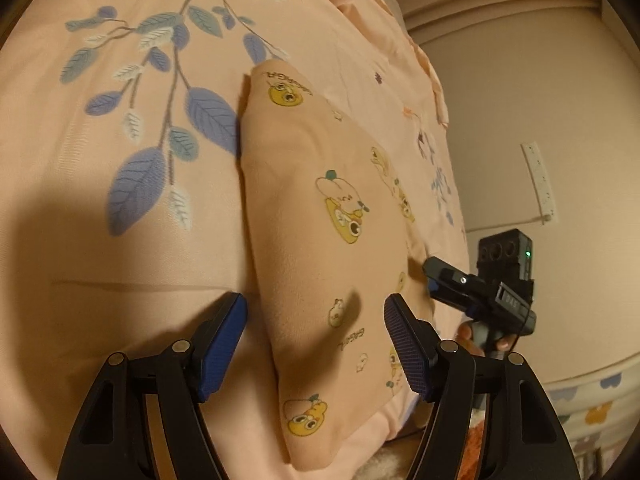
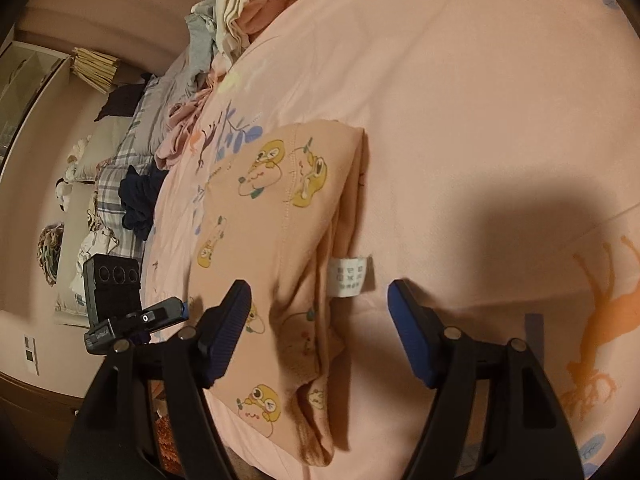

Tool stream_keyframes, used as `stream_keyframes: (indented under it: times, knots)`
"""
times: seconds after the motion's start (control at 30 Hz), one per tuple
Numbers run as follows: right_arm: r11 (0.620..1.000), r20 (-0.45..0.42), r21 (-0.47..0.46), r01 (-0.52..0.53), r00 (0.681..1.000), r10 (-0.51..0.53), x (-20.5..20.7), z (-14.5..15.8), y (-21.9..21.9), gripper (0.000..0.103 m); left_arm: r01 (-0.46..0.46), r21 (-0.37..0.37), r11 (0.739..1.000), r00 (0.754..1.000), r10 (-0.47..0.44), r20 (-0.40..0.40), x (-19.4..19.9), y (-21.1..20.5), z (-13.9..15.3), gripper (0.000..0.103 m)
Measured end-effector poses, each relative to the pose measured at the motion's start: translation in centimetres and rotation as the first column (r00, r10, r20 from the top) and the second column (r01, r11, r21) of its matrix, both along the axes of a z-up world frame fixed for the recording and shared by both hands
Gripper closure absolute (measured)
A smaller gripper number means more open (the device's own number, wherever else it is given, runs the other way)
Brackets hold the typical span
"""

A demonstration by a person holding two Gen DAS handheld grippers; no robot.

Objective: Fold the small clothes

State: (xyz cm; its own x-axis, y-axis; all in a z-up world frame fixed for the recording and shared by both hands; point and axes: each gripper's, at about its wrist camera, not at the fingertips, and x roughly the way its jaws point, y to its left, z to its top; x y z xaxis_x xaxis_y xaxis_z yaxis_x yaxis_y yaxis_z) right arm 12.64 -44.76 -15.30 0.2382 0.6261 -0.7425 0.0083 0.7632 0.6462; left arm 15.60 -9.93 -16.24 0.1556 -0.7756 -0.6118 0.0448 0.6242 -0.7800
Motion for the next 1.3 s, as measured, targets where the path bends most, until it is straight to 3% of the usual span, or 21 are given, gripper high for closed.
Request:
stream_keyframes:
  times: [0.23,0.37,0.53,0.73,0.8,0.93,1.0,1.13,1.23,1.3]
  knots:
    - [0.994,-0.034,0.110,-0.007,0.999,0.010,0.9,-1.2,0.1,0.024,0.044,-0.102,0.994,0.999,-0.042,0.024,1.0,-1.0,-1.1,0.034]
    - [0.978,-0.049,0.209,0.004,0.999,0.006,1.2,-1.8,-0.3,0.023,0.076,-0.084,0.994,0.997,-0.073,0.036,1.2,-2.2,-1.0,0.034]
    - [0.981,-0.025,0.192,-0.026,0.999,0.031,1.0,-1.4,0.5,0.023,0.078,-0.062,0.995,0.995,-0.074,0.067,1.3,-3.3,-0.9,0.034]
    - [0.979,0.017,0.178,-0.100,0.995,0.099,1.7,-1.5,3.1,0.025,0.105,0.023,0.994,0.985,-0.107,0.134,0.8,-4.4,-0.3,0.038]
    - [0.980,0.014,0.176,-0.092,0.996,0.091,2.0,-1.8,3.3,0.032,0.104,0.069,0.992,0.983,-0.113,0.141,0.7,-4.7,-0.3,0.042]
    - [0.987,-0.004,0.146,-0.061,0.998,0.062,2.3,-2.3,2.8,0.057,0.096,0.110,0.989,0.981,-0.113,0.156,0.6,-5.2,-0.3,0.043]
    - [0.989,-0.008,0.142,-0.048,0.999,0.050,2.2,-2.7,2.4,0.061,0.087,0.146,0.985,0.979,-0.112,0.168,0.4,-5.6,-0.2,0.044]
    - [0.991,0.018,0.123,-0.047,0.999,0.045,2.0,-2.7,2.4,0.065,0.080,0.253,0.964,0.968,-0.136,0.211,-0.1,-6.5,0.2,0.052]
    - [0.996,0.060,0.069,-0.061,0.997,0.057,1.8,-2.5,3.0,0.069,0.079,0.353,0.932,0.949,-0.179,0.261,-0.7,-7.5,0.5,0.054]
    - [0.997,0.077,0.042,-0.064,0.995,0.061,1.9,-2.5,3.4,0.072,0.067,0.375,0.925,0.945,-0.179,0.272,-1.0,-7.6,0.4,0.055]
